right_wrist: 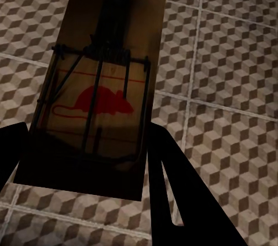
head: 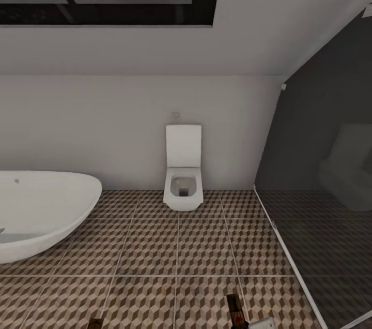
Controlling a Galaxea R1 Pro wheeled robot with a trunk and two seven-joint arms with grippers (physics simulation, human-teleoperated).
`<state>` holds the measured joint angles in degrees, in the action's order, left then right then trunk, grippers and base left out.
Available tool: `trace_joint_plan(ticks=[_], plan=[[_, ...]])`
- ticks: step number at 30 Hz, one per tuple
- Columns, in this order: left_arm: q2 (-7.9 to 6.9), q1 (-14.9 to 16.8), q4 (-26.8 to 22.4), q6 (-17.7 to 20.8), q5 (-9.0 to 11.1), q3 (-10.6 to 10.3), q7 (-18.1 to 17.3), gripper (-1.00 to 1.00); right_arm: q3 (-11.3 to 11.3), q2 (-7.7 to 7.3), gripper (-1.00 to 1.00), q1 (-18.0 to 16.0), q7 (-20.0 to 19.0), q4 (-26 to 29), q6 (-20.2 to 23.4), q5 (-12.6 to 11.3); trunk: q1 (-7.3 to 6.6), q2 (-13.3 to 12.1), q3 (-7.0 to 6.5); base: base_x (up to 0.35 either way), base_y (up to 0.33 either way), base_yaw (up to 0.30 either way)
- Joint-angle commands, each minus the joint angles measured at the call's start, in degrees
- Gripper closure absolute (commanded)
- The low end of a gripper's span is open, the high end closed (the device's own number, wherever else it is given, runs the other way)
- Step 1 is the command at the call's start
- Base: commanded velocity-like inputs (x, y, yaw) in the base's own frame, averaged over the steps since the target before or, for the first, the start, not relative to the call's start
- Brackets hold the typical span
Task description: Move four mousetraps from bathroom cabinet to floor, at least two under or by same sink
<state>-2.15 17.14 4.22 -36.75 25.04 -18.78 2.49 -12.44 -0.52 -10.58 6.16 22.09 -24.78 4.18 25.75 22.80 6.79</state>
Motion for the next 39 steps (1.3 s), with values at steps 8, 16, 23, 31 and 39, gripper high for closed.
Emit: trace_joint_plan(ticks=[8,16,23,31,39], plan=[[0.04,0.1,0.2,-0.2,-0.2,-0.5,0.6,1.0,-0.4,-0.06,1.0,-0.1,0.3,0.0,-0.1,0.3,0.03,0.1,0.12,0.0,0.0,0.0],[0.03,0.1,0.2,-0.2,-0.2,-0.5,0.6,1.0,-0.4,-0.07,1.0,0.0,0.3,0.0,-0.1,0.3,0.03,0.1,0.12,0.0,0.0,0.0],[0.01,0.1,0.2,-0.2,-0.2,-0.5,0.6,1.0,-0.4,-0.09,1.0,0.0,0.3,0.0,-0.1,0.3,0.03,0.1,0.12,0.0,0.0,0.0],[0.04,0.1,0.2,-0.2,-0.2,-0.5,0.6,1.0,-0.4,-0.07,1.0,0.0,0.3,0.0,-0.1,0.3,0.03,0.1,0.12,0.0,0.0,0.0],[-0.01,0.1,0.2,-0.2,-0.2,-0.5,0.6,1.0,-0.4,-0.08,1.0,0.0,0.3,0.0,-0.1,0.3,0.03,0.1,0.12,0.0,0.0,0.0]])
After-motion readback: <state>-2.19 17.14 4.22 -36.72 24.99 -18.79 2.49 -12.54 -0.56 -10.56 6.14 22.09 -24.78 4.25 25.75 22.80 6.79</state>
